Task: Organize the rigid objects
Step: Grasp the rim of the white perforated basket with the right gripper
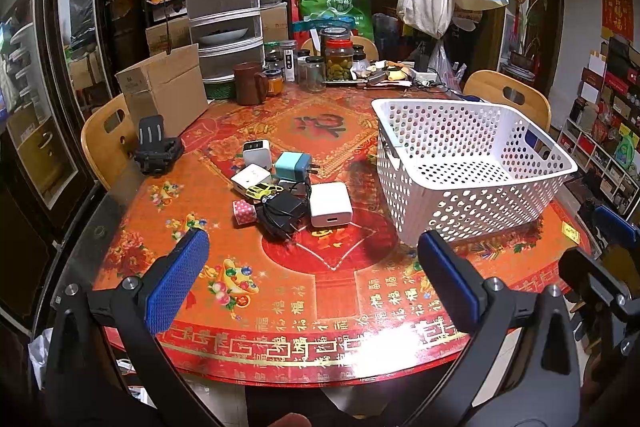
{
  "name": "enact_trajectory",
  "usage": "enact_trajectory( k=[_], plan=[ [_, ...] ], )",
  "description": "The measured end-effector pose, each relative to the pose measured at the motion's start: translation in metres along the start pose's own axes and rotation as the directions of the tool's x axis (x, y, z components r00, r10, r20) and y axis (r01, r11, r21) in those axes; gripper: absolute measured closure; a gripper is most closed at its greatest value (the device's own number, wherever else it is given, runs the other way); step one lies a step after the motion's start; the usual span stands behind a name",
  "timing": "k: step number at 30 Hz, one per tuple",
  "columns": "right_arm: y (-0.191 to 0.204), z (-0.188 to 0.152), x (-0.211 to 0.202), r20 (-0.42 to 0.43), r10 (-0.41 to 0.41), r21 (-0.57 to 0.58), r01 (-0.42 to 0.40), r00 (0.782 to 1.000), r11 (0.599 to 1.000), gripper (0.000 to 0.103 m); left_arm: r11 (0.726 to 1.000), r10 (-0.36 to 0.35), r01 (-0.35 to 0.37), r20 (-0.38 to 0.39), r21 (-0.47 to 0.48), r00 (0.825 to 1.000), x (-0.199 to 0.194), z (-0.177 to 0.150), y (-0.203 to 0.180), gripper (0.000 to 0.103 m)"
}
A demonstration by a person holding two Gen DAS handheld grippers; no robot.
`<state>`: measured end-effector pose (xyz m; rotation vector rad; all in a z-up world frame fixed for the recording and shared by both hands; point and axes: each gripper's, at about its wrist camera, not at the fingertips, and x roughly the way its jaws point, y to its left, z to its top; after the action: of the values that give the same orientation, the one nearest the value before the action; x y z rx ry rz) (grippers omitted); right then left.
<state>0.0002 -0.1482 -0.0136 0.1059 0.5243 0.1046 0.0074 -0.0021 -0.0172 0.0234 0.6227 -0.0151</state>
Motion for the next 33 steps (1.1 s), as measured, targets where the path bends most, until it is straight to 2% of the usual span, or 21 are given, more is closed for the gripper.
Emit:
enact_trajectory(
  k=[4,7,9,10,11,14,16,17,20,21,22,25,29,33],
  plan=[
    [-0.015,0.002,0.008,0.004,-0.065,0.006,0.065,0.998,0.998,0.000,0.999,-0.033,0.034,0.047,-0.030,0.998,0.005,-0.001,0.012,0.000],
    [-0.056,0.016,0.018,0.009,-0.114,0.060,0.113,0.993,0.992,0.000,0.997,0.003,0.006,0.109,-0.078,0.994,0.011,0.000,0.034,0.000],
    [-0.097,0.029,0.031,-0.010,-0.193,0.112,0.193,0.981,0.975,0.000,0.994,0.035,-0.021,0.131,-0.103,0.991,0.022,0.003,0.050,0.000],
    [-0.117,0.034,0.040,-0.030,-0.219,0.133,0.221,0.975,0.966,0.000,0.993,0.059,-0.046,0.124,-0.111,0.990,0.030,0.004,0.058,0.000],
    [-0.141,0.040,0.052,-0.066,-0.233,0.162,0.240,0.970,0.957,0.000,0.990,0.089,-0.079,0.086,-0.113,0.992,0.043,0.005,0.066,0.000],
    [-0.198,0.049,0.085,-0.168,-0.220,0.235,0.256,0.961,0.938,0.002,0.991,0.073,-0.080,-0.077,-0.102,0.994,0.084,0.001,0.083,0.000],
    [-0.222,0.051,0.103,-0.213,-0.211,0.258,0.264,0.954,0.930,0.020,0.989,0.053,-0.071,-0.133,-0.132,0.990,0.101,-0.004,0.093,0.000],
    [-0.232,0.052,0.112,-0.230,-0.208,0.263,0.266,0.951,0.927,0.023,0.986,0.044,-0.068,-0.157,-0.150,0.987,0.110,-0.007,0.099,0.000],
    [-0.244,0.051,0.131,-0.255,-0.206,0.255,0.271,0.945,0.928,0.044,0.985,0.070,-0.099,-0.198,-0.139,0.978,0.127,-0.016,0.104,0.000],
    [-0.244,0.049,0.136,-0.262,-0.217,0.243,0.282,0.940,0.928,0.064,0.985,0.085,-0.114,-0.210,-0.127,0.974,0.133,-0.020,0.105,0.000],
    [-0.245,0.047,0.140,-0.268,-0.218,0.236,0.283,0.938,0.930,0.076,0.986,0.097,-0.124,-0.227,-0.111,0.969,0.140,-0.021,0.104,0.000],
    [-0.247,0.045,0.153,-0.278,-0.199,0.237,0.268,0.940,0.934,0.085,0.989,0.099,-0.126,-0.270,-0.083,0.958,0.161,-0.023,0.100,0.000],
    [-0.242,0.047,0.163,-0.303,-0.199,0.221,0.272,0.932,0.937,0.089,0.992,0.103,-0.119,-0.310,-0.034,0.945,0.187,-0.026,0.085,0.000],
    [-0.237,0.044,0.167,-0.315,-0.203,0.209,0.276,0.927,0.938,0.089,0.995,0.093,-0.095,-0.307,0.008,0.947,0.204,-0.020,0.074,0.000]
  ],
)
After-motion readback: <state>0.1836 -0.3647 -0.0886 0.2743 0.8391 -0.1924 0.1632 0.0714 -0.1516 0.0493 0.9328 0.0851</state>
